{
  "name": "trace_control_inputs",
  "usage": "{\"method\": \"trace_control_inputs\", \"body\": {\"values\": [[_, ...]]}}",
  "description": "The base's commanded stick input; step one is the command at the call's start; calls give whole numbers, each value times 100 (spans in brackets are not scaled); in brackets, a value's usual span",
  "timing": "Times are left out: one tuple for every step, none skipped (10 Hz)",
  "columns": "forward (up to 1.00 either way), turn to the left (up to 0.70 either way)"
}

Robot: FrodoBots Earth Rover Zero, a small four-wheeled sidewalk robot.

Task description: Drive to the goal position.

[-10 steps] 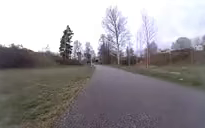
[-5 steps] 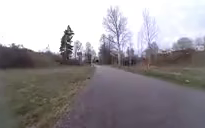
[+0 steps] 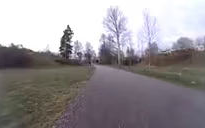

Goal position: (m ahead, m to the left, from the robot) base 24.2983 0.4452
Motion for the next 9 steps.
{"method": "trace_control_inputs", "body": {"values": [[70,0],[70,0],[70,0],[70,0],[70,0],[70,0],[70,0],[70,0],[70,0]]}}
